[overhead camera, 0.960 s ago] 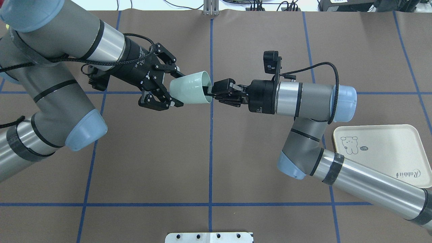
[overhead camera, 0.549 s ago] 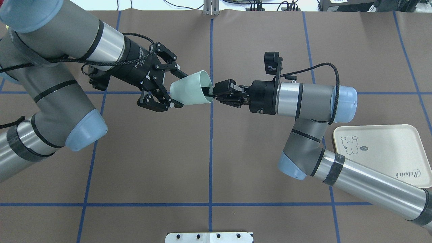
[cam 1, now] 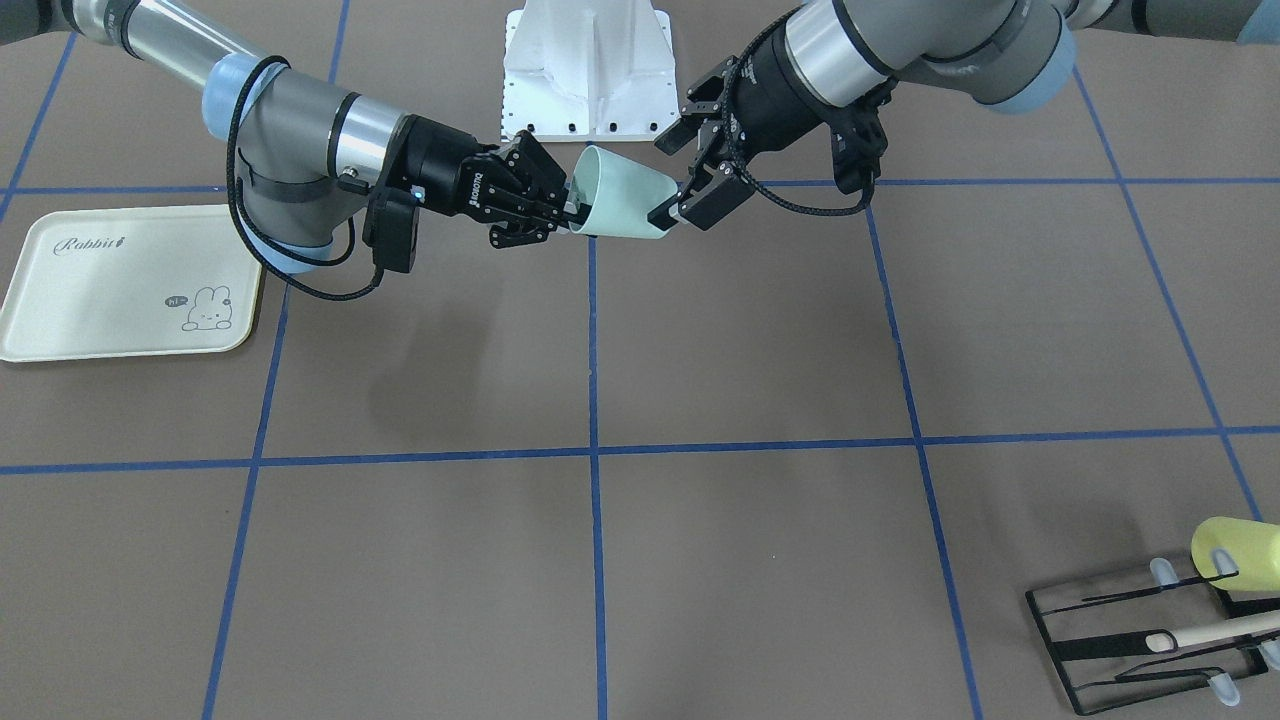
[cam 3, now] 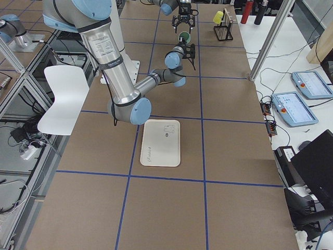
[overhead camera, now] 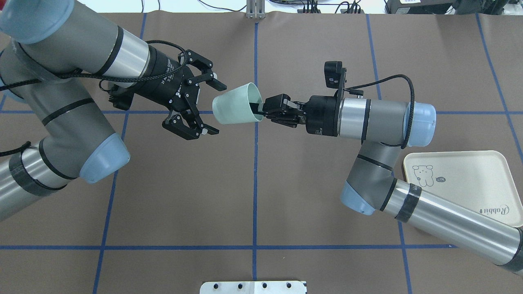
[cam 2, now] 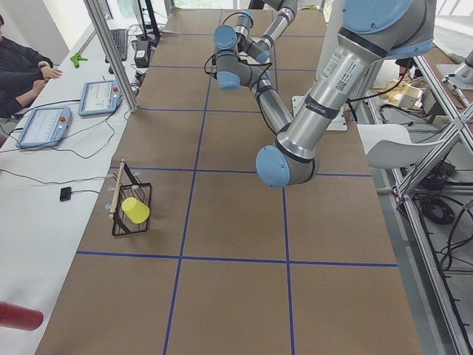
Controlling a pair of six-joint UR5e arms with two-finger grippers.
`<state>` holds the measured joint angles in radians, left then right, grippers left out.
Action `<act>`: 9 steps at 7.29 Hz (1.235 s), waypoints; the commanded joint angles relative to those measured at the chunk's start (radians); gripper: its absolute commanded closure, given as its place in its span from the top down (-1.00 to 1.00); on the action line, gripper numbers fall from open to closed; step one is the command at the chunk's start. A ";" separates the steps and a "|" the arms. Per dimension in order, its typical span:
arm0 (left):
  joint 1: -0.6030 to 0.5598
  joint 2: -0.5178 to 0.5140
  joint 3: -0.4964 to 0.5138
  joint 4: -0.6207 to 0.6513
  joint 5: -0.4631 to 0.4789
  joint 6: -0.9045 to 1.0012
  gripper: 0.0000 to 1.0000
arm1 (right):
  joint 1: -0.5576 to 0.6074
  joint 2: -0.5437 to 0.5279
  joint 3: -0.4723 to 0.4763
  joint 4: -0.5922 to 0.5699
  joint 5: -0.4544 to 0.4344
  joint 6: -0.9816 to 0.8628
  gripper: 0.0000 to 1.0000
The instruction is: Left arm grabs green cup and hands to right arm on tray
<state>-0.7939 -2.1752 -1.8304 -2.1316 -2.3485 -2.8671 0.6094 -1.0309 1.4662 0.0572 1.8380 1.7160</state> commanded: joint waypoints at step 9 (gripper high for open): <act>-0.079 0.034 0.011 0.010 0.017 0.682 1.00 | 0.559 -0.185 -0.020 -0.502 0.610 -0.649 -1.00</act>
<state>-0.8425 -2.1429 -1.8253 -2.1228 -2.3359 -2.3189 1.1085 -1.1963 1.4437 -0.3685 2.3904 1.1879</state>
